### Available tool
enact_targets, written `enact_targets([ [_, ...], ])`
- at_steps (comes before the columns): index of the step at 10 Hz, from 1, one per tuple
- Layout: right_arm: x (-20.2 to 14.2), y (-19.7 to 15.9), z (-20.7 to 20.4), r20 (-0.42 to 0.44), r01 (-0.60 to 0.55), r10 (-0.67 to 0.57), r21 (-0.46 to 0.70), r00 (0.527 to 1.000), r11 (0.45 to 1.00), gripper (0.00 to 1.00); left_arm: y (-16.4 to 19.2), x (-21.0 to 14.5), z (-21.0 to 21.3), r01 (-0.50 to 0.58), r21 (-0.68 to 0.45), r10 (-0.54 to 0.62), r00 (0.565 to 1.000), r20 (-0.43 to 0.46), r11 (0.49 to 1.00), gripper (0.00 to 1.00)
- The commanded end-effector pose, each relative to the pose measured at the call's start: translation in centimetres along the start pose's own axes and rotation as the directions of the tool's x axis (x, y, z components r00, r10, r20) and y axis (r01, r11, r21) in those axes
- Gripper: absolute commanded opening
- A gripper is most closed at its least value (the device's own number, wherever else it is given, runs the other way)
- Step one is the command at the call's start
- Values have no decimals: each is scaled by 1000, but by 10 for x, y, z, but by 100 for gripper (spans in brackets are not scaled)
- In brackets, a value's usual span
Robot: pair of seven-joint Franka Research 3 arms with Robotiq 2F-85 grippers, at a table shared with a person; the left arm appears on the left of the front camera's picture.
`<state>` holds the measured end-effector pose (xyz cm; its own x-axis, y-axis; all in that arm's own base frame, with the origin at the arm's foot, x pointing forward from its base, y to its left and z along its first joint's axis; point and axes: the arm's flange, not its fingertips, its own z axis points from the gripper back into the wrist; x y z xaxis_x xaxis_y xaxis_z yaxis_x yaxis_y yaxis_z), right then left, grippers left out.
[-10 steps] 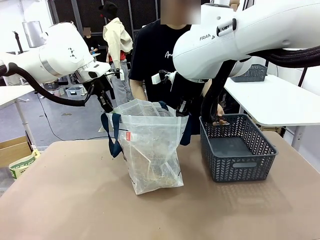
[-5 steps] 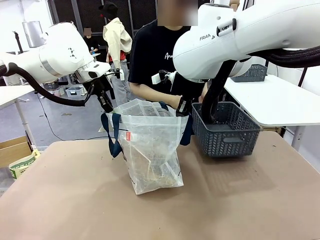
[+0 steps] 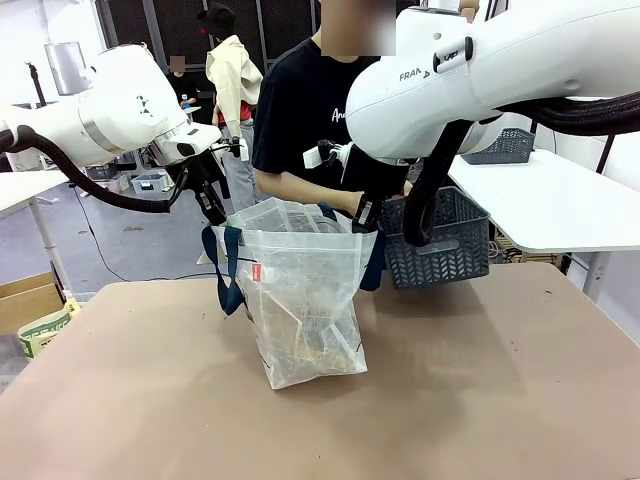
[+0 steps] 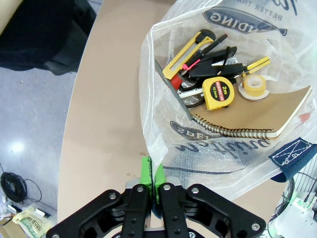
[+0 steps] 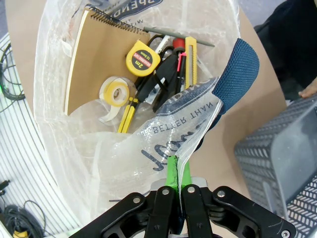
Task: Transfer purchased items from the store into the shopping bag.
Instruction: Move the Reusable shopping bag to the right side of the table.
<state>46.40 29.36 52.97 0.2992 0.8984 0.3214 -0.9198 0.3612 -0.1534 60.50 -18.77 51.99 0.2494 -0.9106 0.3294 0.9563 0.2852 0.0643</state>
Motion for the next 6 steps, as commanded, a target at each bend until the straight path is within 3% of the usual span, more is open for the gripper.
enact_targets([
  [1,-2,-1,0,-5,-1,1,-1,1000,1000,0,0,0,0,0,0,0,1000,0,1000,0],
  [4,2,0,1,20,8,-8,17,1000,1000,0,0,1,1,0,9,0,1000,5,1000,0],
  [6,14,6,3,81,21,-24,35,996,999,0,1,12,6,-13,20,12,998,60,1000,0],
])
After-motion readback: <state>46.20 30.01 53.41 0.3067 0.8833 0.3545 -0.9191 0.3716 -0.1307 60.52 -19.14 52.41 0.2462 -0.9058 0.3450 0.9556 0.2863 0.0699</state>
